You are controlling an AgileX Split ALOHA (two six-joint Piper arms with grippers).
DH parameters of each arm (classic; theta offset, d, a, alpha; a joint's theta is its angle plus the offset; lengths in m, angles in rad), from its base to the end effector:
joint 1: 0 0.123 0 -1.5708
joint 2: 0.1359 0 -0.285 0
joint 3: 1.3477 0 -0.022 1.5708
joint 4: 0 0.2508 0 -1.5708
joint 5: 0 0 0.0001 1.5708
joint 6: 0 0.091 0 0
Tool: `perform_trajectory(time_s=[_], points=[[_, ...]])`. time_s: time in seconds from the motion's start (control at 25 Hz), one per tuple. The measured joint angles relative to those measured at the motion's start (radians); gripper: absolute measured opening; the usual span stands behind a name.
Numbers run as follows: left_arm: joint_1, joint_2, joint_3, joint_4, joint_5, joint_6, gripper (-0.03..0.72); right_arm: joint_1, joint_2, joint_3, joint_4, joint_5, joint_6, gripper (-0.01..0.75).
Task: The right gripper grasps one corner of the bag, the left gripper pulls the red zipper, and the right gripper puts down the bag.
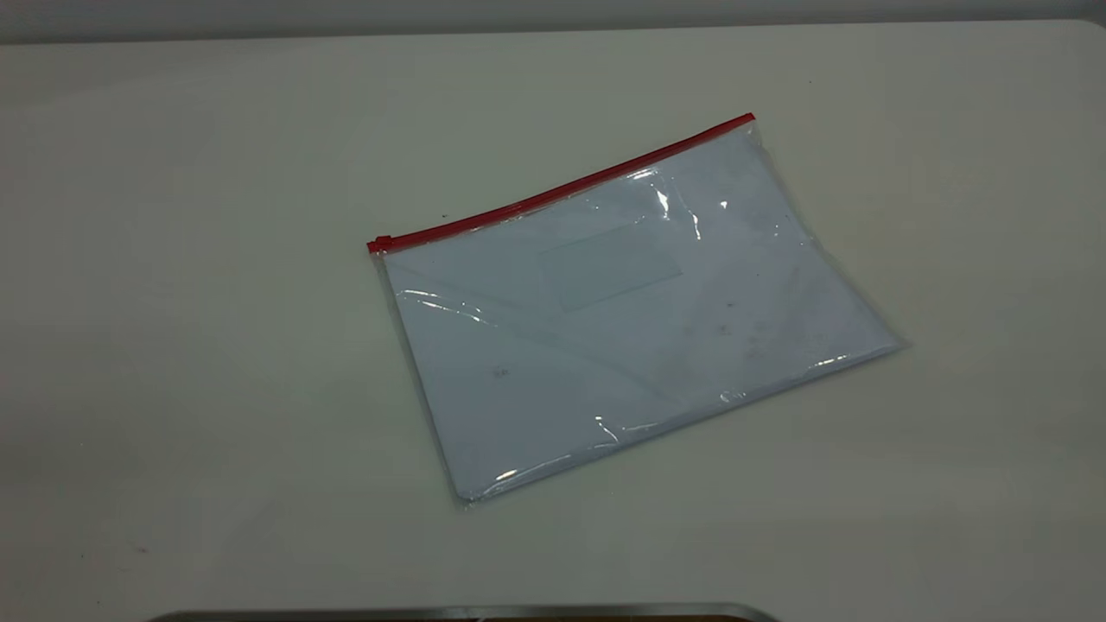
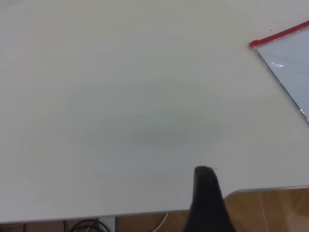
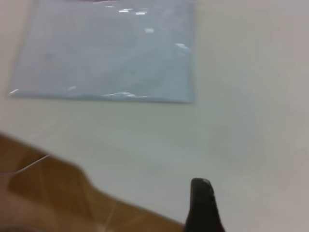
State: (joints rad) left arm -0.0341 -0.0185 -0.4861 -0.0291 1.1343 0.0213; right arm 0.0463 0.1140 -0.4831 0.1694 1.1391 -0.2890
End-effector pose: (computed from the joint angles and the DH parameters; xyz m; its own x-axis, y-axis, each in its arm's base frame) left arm -0.0094 -0.0021 0.2675 -0.5153 0.0266 -0.8566 0.0613 0.9981 -0.0059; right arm 0.0087 0.0144 0.2673 -0.5757 -0.2402 -0.7816 -0.2962 0.9522 -0.0745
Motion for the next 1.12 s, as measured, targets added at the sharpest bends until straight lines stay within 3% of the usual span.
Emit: perform_trajectory(time_s=[0.12, 0.24, 0.72, 1.12], points=[[0.0, 0.0, 0.0, 0.0, 0.0, 0.0, 0.59, -0.088, -0.027, 0.0, 0.0, -0.001, 0.0, 0.578], [0.0, 0.0, 0.0, 0.0, 0.0, 0.0, 0.59, -0.125, -0.099, 0.0, 0.0, -0.001, 0.0, 0.578], [0.0, 0.0, 0.0, 0.0, 0.0, 0.0, 0.59, -0.127, -0.13, 0.0, -0.115, -0.002, 0.154, 0.578], [0.0, 0.0, 0.0, 0.0, 0.0, -0.001, 0.59, -0.127, -0.13, 0.0, -0.12, -0.004, 0.164, 0.578]])
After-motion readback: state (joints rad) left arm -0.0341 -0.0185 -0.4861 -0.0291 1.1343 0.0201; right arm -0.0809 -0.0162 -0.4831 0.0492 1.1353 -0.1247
